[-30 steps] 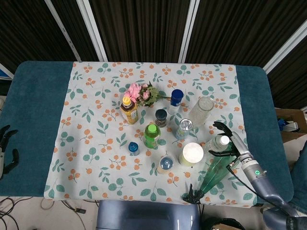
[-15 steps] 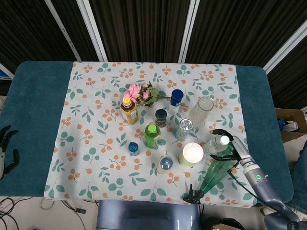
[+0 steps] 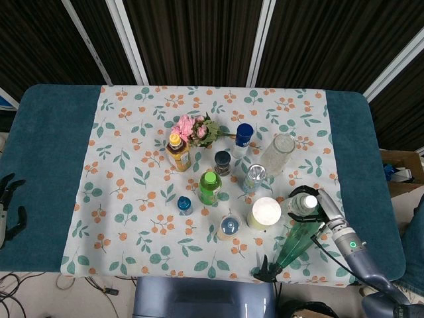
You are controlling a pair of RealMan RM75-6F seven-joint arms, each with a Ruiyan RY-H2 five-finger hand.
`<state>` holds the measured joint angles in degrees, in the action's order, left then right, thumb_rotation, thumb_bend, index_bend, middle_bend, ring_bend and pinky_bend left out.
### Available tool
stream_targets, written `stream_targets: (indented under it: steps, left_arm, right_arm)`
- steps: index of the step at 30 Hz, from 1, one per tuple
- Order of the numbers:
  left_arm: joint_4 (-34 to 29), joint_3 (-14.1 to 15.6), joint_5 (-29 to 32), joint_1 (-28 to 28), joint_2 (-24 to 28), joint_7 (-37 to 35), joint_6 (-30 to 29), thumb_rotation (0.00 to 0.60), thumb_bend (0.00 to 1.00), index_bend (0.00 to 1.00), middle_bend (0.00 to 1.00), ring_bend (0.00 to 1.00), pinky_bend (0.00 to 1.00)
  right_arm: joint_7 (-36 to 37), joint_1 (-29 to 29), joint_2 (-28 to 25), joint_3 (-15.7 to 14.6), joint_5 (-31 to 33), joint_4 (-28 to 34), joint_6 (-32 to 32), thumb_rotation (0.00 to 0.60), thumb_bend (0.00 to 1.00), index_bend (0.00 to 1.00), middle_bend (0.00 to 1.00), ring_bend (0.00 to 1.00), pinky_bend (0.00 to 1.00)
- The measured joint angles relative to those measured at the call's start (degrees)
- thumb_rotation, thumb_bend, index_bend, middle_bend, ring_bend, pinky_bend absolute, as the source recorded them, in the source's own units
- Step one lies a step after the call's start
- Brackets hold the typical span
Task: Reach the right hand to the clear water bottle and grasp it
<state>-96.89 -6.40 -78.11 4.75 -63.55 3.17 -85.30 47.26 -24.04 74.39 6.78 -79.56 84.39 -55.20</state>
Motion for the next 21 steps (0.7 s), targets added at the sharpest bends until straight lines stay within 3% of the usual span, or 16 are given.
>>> stream_targets:
  steps: [21]
  left_arm:
    - [-0.11,-0.08,0.10,0.02,0.07,-0.20,0.00,0.600,0.59,0.19,0.07,0.11,0.00]
  right_arm:
    - [1.74,-0.46,-2.76,3.14,-0.35,4.27,-2.91,0.600,0.33,0.51,0.46,0.44,0.35]
